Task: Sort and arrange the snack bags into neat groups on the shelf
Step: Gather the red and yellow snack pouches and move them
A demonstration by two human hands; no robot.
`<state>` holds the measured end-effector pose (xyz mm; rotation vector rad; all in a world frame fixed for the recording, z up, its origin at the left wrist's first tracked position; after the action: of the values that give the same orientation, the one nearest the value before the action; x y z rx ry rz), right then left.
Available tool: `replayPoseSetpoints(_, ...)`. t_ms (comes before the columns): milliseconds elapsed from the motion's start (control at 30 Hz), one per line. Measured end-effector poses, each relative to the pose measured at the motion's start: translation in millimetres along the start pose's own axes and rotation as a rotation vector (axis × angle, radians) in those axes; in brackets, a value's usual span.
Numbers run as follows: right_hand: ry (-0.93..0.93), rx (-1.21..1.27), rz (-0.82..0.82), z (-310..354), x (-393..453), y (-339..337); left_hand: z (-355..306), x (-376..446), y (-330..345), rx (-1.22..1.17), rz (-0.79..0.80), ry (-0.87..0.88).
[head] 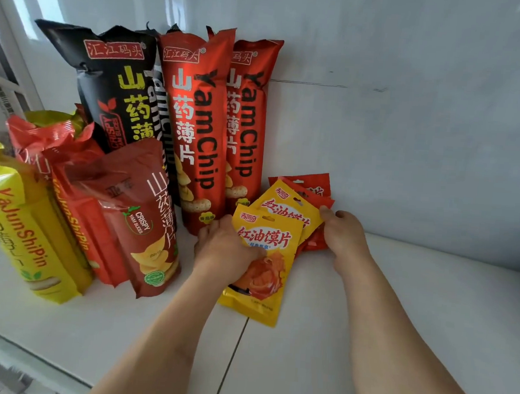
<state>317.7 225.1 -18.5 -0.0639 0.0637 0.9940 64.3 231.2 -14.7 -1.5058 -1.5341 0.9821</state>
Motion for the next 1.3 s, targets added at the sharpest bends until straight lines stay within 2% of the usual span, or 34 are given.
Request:
replayPoseSetpoints(100, 0.078, 0.129, 0.066, -5.3, -0.4, 4.5, -4.8, -1.7, 2.7, -0.07, 0.037, 0.02)
replayPoseSetpoints(300, 0.22, 0.282, 0.122, -16.0, -4.1, 2.1, -7.3, -9.5, -5.2, 0.047, 0.07, 0.019)
replayPoseSetpoints(400, 0.249, 0.346, 0.156, -17.4, -9.4, 1.7, -10.4, -12.9, -4.2, -0.004, 0.113, -0.001)
replayPoseSetpoints(467, 0.261, 0.376, 0.162, -19.1, -11.8, -0.1, -12.6, -12.6, -2.4, -0.118, 0.133, -0.002)
replayPoseSetpoints(533, 0.275, 0.398, 0.163, -21.5, -14.0, -4.0, -13.5, -13.8, -0.4, -0.331, 0.154, -0.007)
replayPoseSetpoints(633, 0.31, 0.435, 0.166, -24.0, -17.9, -10.0, -17.4, -19.8, 7.3, -0.622, 0.264, -0.026)
replayPoseSetpoints(767, 0.323, 0.466, 0.124, -24.2, -20.2, -24.9, -18.2, -25.9, 11.3, -0.796, 0.327, -0.069)
replayPoseSetpoints(900, 0.257, 0.458, 0.033, -17.9, -23.0, -50.4, -27.3, -29.5, 12.2, -0.923, 0.394, -0.025)
replayPoseSetpoints(967, 0.166, 0.404, -0.03, -10.3, -21.7, -71.4, -31.8, -28.3, 12.7, -0.96, 0.405, -0.007)
replayPoseSetpoints(1133, -0.095, 0.142, -0.229, 18.7, -26.0, -139.4, -51.3, -24.5, 21.2, -0.997, 0.375, 0.006)
replayPoseSetpoints(1300, -0.165, -0.06, -0.317, 30.9, -38.0, -187.7, -87.8, -25.1, 47.0, -1.03, 0.421, 0.029)
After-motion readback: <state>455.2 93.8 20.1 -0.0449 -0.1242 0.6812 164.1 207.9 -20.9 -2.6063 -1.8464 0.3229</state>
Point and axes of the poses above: each hand's wrist, its own x-axis towards the middle knuckle, its own y-axis out of the palm, z = x × y, the point moved 9 cm from there along x, towards the middle knuckle, and after that the axes turned 13 degrees about x, right-handed, at the moved point
